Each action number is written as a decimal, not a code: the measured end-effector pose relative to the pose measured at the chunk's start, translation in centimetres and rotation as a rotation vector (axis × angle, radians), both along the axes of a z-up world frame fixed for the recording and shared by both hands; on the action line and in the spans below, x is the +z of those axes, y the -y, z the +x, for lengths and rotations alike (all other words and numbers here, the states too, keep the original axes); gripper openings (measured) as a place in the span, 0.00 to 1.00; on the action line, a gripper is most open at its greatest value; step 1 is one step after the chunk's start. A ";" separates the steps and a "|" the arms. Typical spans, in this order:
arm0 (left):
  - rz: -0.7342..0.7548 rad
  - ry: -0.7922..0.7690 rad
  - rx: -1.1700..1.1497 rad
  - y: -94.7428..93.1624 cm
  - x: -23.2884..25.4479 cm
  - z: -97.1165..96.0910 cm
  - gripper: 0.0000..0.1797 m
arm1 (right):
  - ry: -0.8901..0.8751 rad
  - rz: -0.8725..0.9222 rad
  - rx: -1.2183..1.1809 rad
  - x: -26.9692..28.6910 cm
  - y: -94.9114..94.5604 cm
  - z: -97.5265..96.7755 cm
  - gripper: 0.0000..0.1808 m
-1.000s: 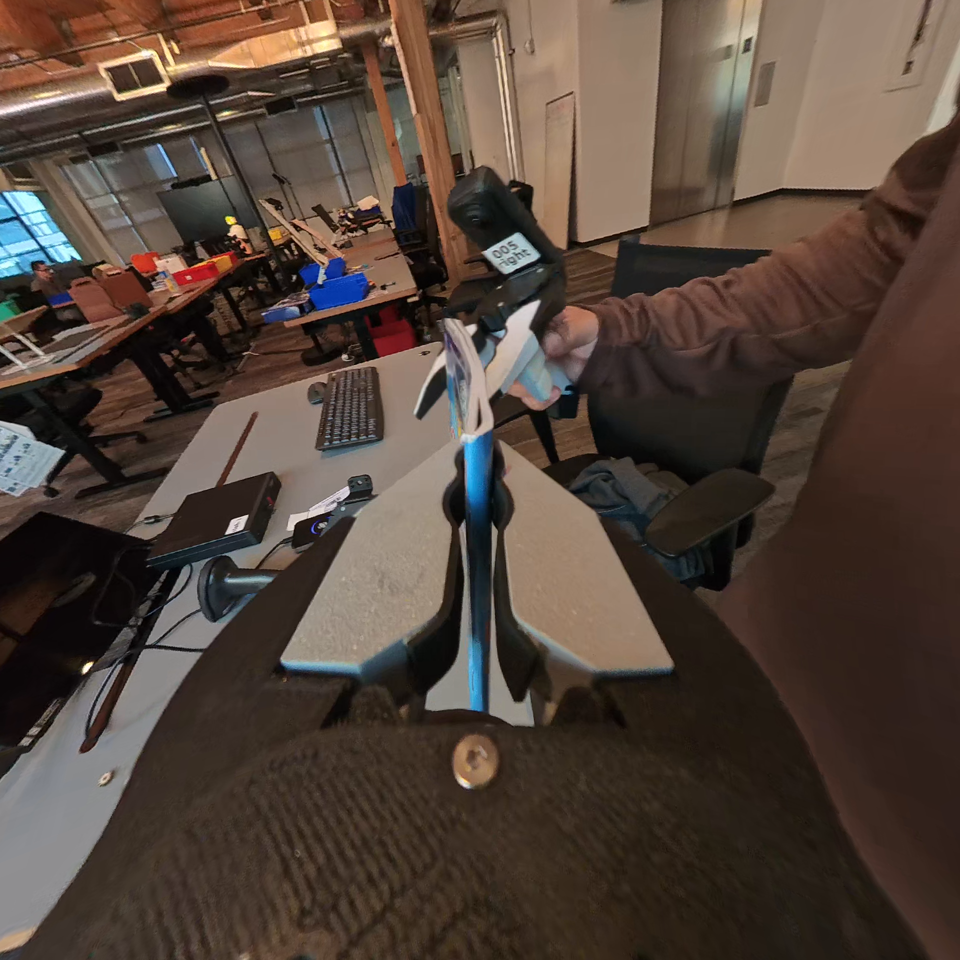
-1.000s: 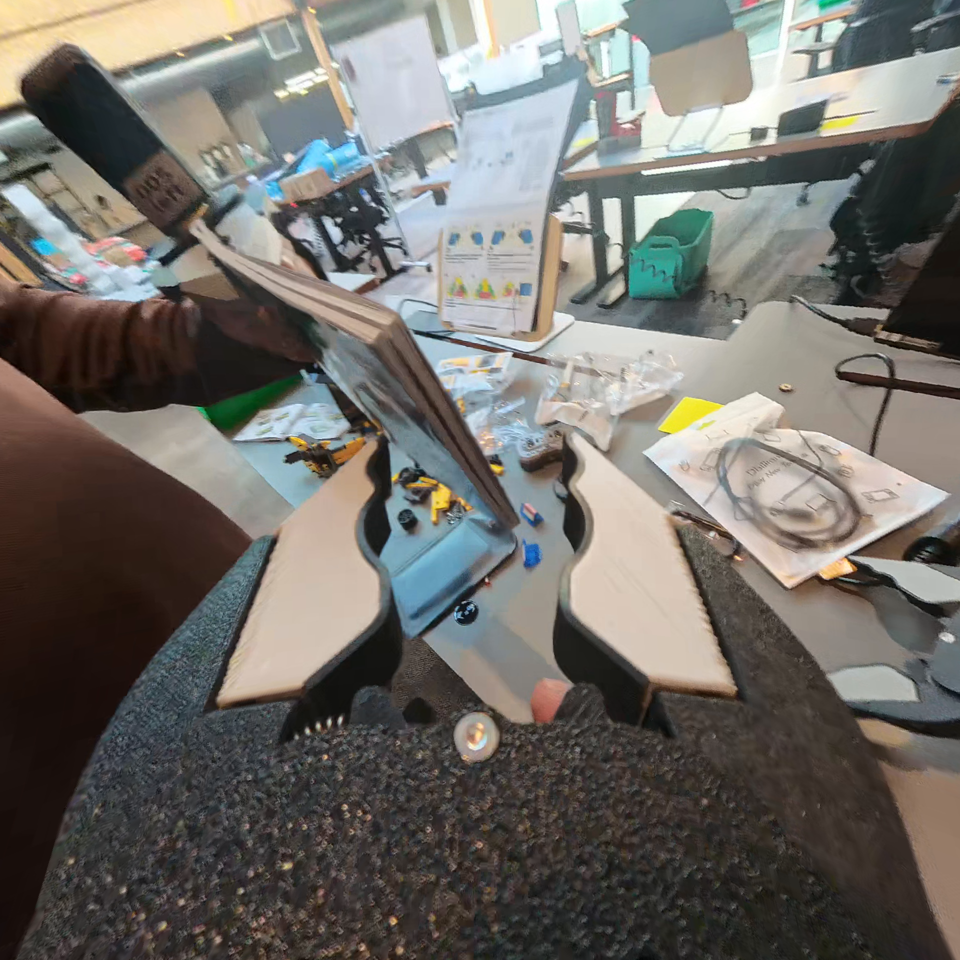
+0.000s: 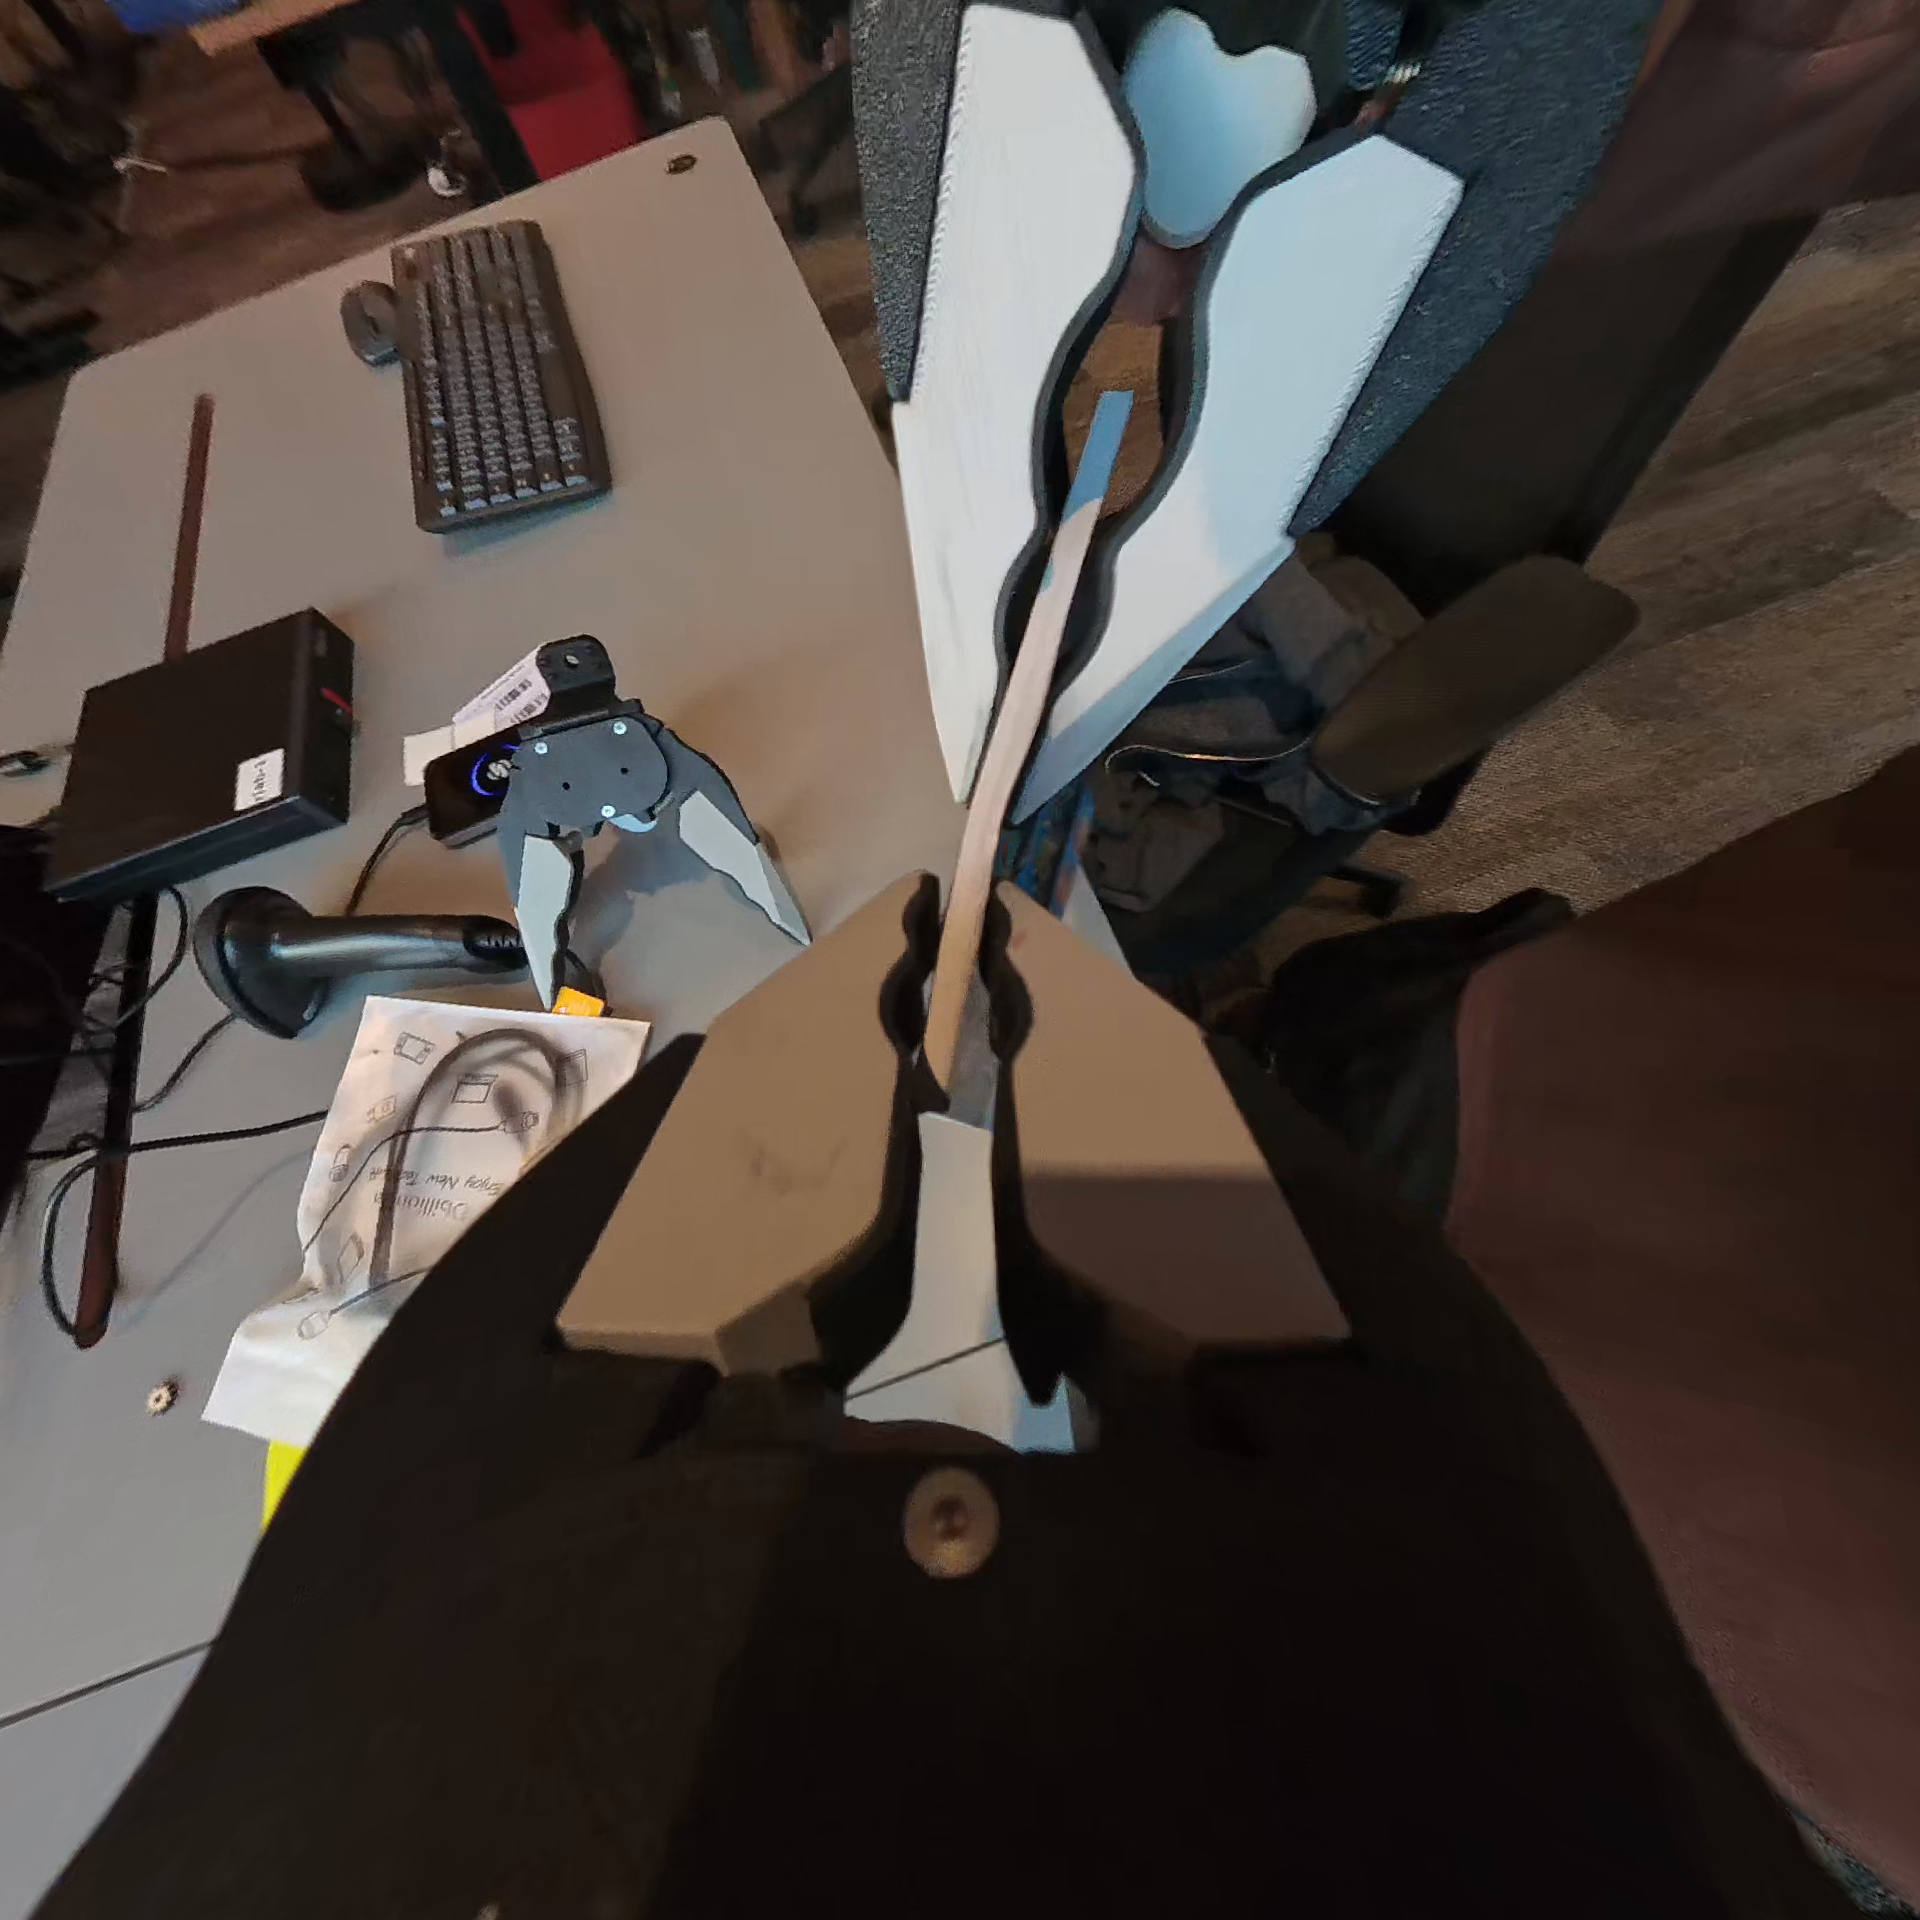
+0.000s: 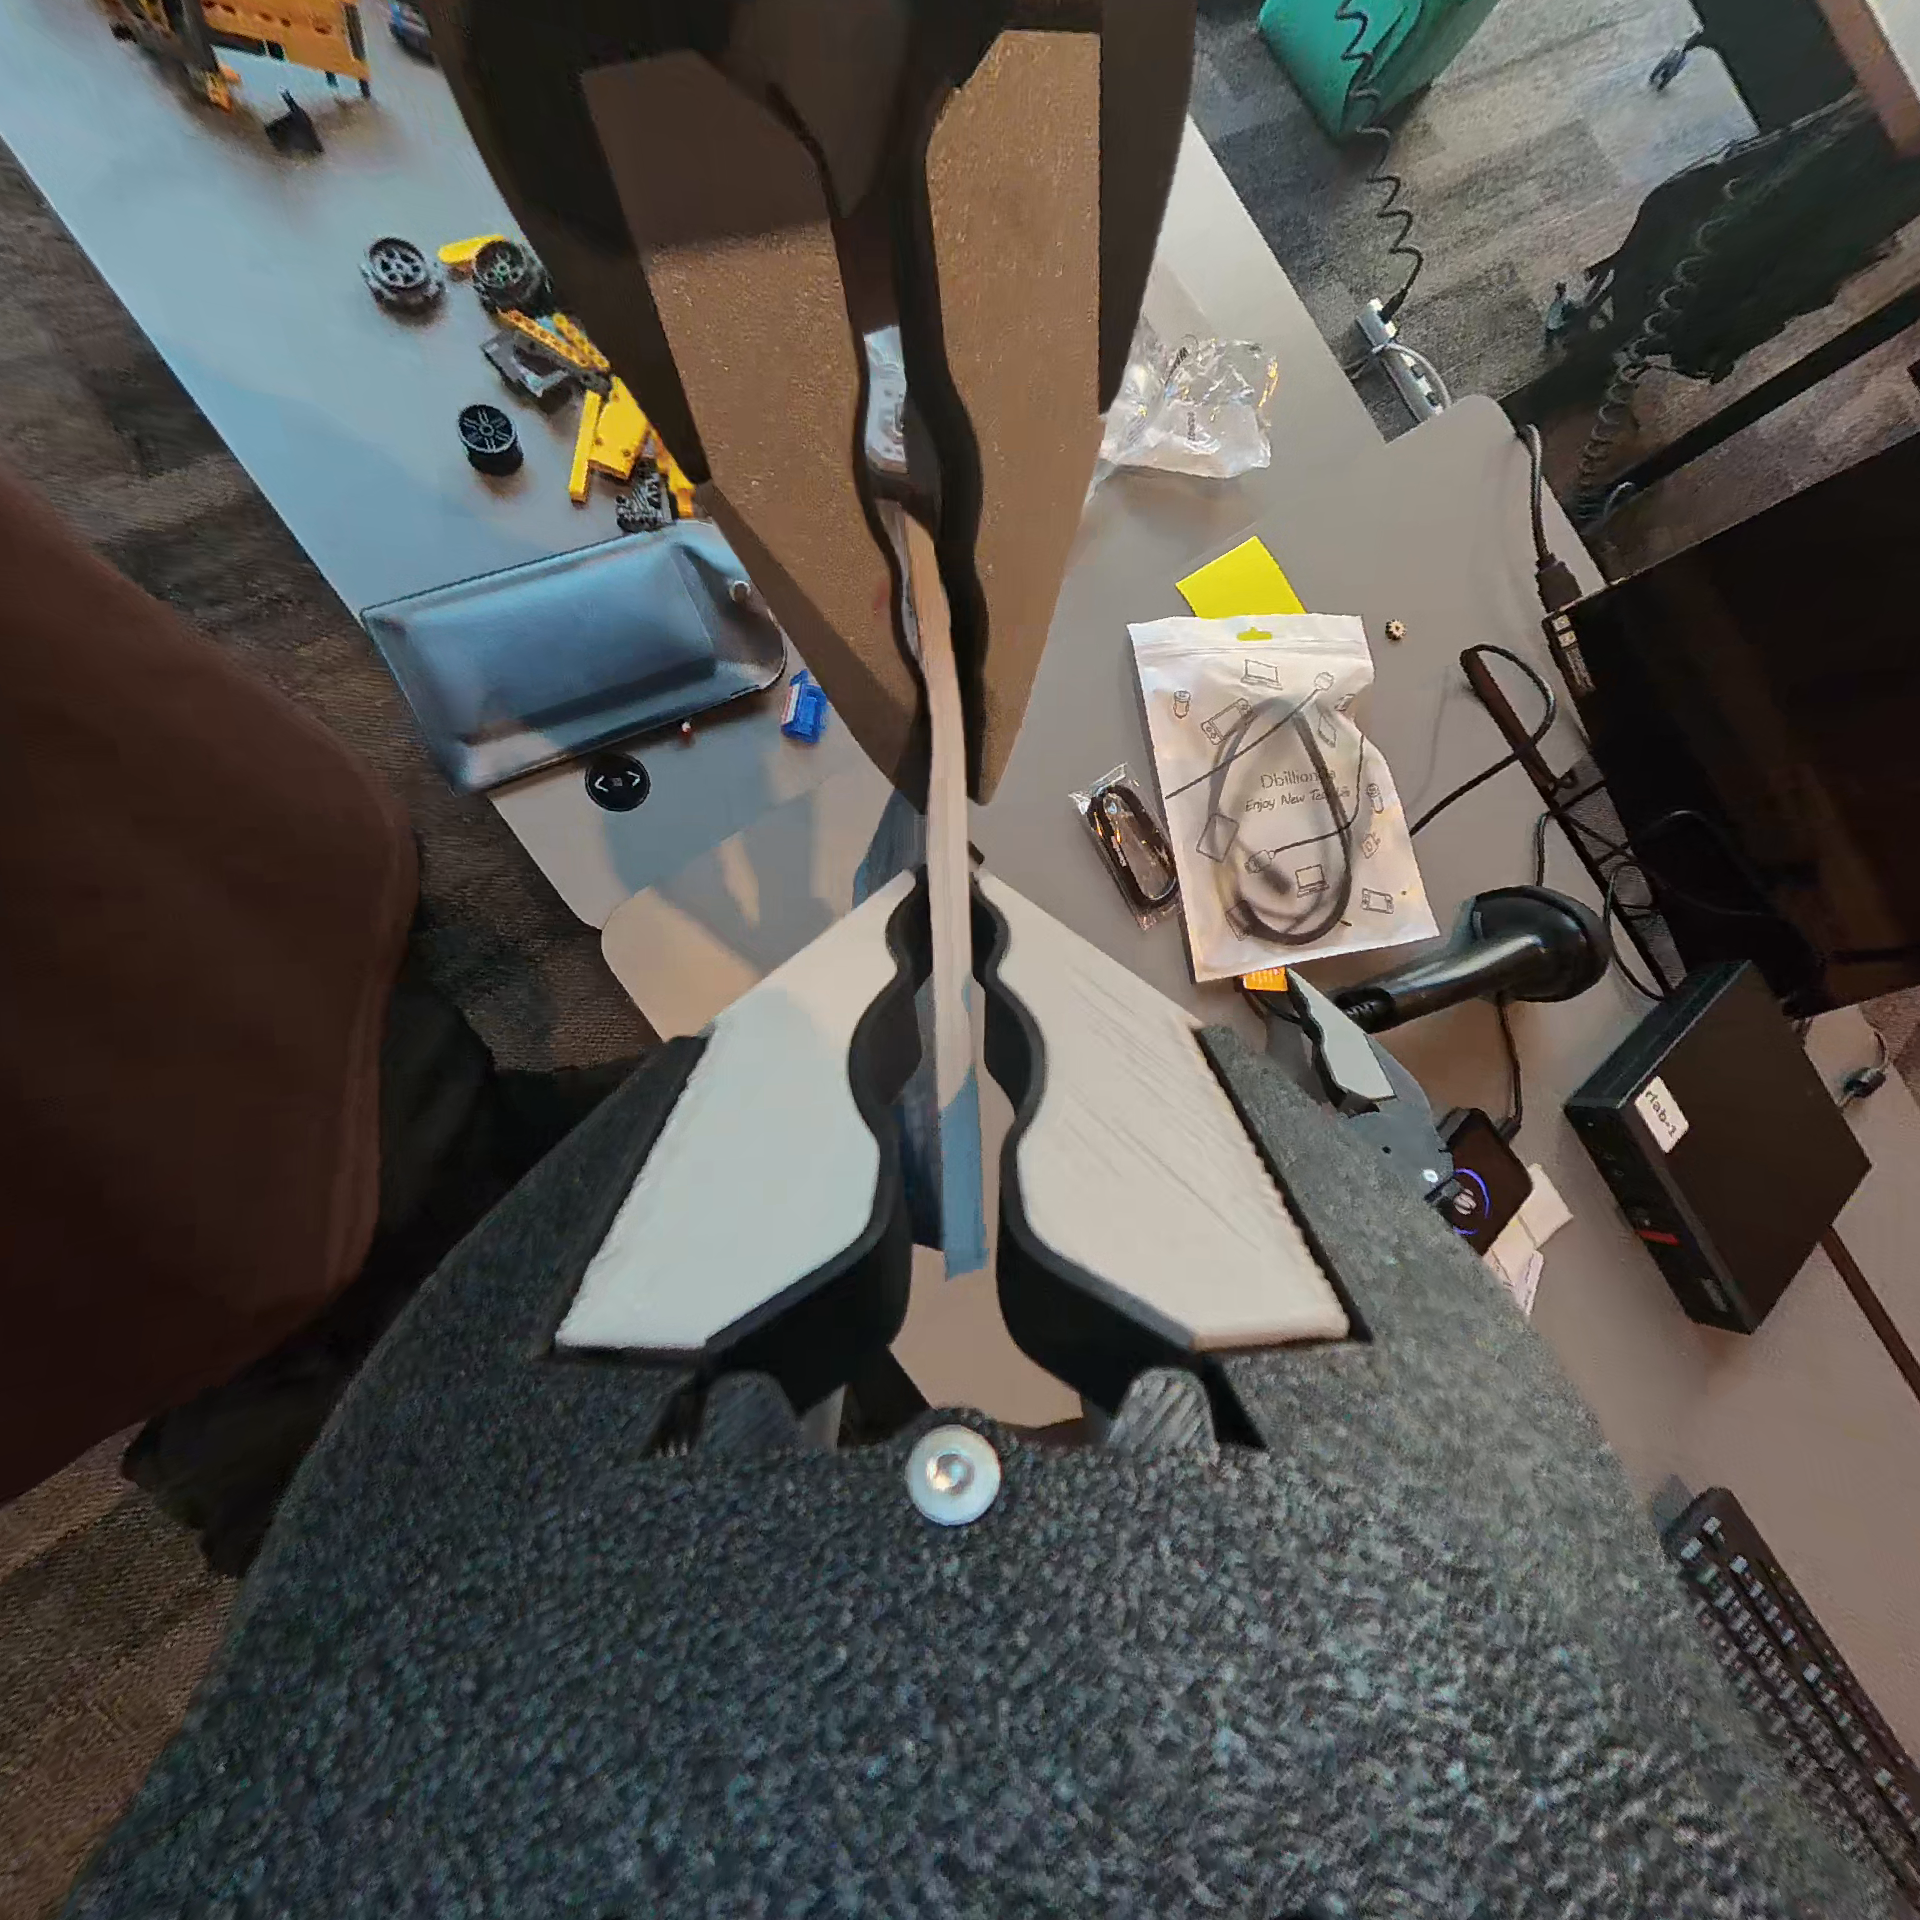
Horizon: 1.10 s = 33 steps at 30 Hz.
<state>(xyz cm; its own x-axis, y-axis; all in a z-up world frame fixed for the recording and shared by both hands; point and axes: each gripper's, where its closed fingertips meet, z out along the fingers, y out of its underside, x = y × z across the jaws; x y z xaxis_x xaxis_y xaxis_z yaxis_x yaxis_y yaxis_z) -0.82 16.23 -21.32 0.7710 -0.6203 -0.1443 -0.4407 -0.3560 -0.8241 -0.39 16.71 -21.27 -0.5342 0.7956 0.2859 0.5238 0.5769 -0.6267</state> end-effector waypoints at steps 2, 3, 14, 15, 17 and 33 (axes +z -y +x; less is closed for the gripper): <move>0.010 0.029 -0.010 0.0 0.0 0.5 0.02 | -0.007 -0.021 -0.009 0.0 0.0 0.4 0.02; 0.016 0.053 -0.009 0.0 0.0 0.7 0.02 | -0.012 -0.024 -0.012 0.1 -0.1 0.5 0.02; 0.069 -0.030 0.098 -1.1 0.9 1.0 0.01 | 0.059 -0.017 -0.269 -0.1 -3.6 0.9 0.15; 0.079 -0.051 0.123 -1.4 1.1 0.6 0.02 | 0.068 0.035 -0.329 0.1 -4.5 1.1 0.20; 0.101 -0.077 0.181 -1.9 1.6 -0.3 0.02 | 0.088 0.083 -0.441 0.7 -5.5 1.8 0.28; 0.347 -0.202 0.354 -4.1 6.8 -0.8 0.02 | 0.066 -0.147 -0.735 -1.4 -3.2 -1.3 0.42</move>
<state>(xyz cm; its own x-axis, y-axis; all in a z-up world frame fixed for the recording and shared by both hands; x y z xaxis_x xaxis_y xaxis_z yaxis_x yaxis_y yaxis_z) -1.64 20.35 -14.52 0.8602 -0.2165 -0.4617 -0.5048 -0.2335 -0.8311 -1.68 19.88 -22.70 0.1370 0.9813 0.1348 0.7810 -0.0233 -0.6242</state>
